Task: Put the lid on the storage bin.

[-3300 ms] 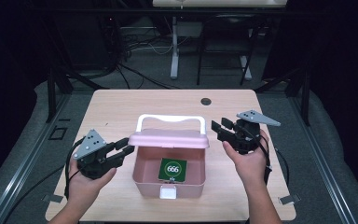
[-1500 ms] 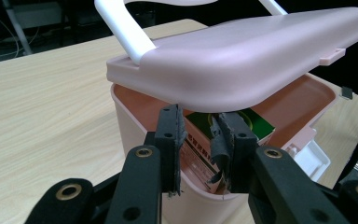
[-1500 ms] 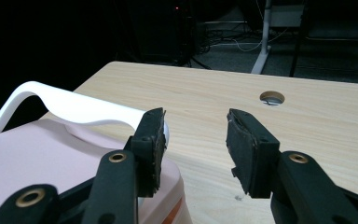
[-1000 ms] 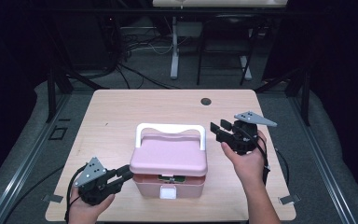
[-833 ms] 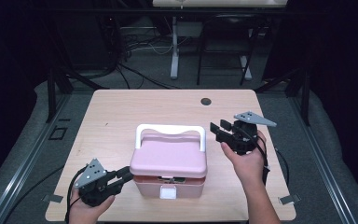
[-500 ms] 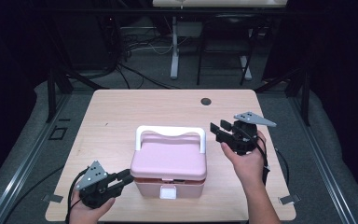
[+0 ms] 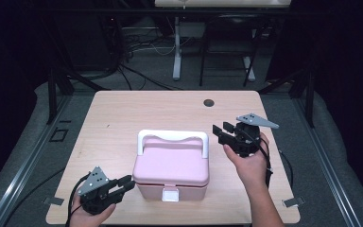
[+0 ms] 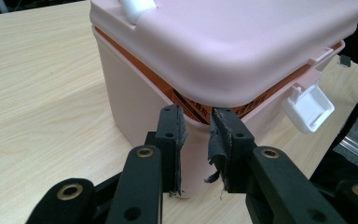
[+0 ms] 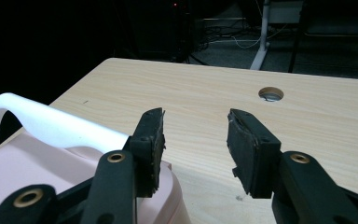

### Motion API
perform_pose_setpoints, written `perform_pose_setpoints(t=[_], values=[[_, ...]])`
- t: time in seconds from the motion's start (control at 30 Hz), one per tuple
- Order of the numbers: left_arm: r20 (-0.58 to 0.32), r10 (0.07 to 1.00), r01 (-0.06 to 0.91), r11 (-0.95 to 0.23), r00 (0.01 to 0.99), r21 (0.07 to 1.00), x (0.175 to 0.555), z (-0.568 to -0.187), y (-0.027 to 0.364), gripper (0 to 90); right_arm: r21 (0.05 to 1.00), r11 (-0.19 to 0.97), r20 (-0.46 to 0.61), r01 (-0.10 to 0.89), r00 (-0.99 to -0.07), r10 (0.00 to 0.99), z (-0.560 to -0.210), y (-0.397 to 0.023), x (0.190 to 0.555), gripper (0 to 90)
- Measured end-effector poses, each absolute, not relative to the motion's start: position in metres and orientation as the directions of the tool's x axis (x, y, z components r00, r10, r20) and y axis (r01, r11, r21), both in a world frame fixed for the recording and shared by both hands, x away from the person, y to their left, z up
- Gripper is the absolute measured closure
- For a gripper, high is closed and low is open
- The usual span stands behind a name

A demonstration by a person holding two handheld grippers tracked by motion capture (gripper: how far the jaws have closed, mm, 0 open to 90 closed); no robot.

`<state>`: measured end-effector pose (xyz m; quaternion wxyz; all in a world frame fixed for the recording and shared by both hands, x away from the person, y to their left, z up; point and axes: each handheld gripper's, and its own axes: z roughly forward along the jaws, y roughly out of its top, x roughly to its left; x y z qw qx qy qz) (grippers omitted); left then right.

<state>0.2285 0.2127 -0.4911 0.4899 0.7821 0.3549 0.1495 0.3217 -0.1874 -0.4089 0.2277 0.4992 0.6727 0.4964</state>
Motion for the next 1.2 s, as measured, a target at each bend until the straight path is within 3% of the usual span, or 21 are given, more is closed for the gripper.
perform_pose_setpoints(t=[0.67,1.2], values=[[-0.146,0.723,0.436,-0.231,0.675,0.87,0.231,-0.496,0.225,71.1,0.895,0.008,0.189,0.446,-0.396,0.899,-0.409,-0.189,0.322,55.8],[-0.192,0.769,0.488,-0.174,0.61,0.855,0.253,-0.512,0.233,60.9,0.894,0.012,0.183,0.449,-0.388,0.903,-0.412,-0.191,0.323,55.6]])
